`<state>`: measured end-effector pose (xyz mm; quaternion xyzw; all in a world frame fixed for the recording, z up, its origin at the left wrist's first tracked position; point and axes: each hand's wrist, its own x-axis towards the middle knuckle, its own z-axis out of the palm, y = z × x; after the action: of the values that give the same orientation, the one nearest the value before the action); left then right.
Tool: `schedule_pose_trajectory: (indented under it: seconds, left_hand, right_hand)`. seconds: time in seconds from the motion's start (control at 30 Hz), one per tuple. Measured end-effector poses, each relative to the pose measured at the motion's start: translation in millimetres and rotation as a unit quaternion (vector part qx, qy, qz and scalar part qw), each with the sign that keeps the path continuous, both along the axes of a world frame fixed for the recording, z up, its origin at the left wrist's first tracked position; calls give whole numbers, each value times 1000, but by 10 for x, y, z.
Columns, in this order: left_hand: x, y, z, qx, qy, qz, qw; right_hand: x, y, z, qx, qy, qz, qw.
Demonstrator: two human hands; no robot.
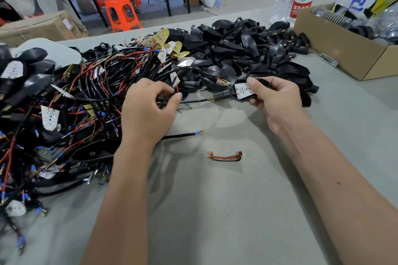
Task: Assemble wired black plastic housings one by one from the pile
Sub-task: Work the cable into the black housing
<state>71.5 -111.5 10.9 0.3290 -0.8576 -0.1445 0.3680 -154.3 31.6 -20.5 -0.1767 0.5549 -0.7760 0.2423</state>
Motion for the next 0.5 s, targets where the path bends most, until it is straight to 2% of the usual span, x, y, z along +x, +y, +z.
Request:
schedule_pose_trajectory:
  seconds: [0.17,0.27,0.4,0.5]
  left_hand:
    - [-233,235,-14,-64,-57,-57,995]
    - [-322,303,-73,-50,-70,-100,991]
    - [-328,339,-81,-40,-46,-125,990]
    - [-333,379,-26,-36,-65,-131,989]
  right_hand:
    - [100,-23,11,17,17,36,999]
    - [153,-11,38,24,27,59,998]
    - [193,-3,57,31,28,72,997]
    - [247,-12,38,29,18,92,995]
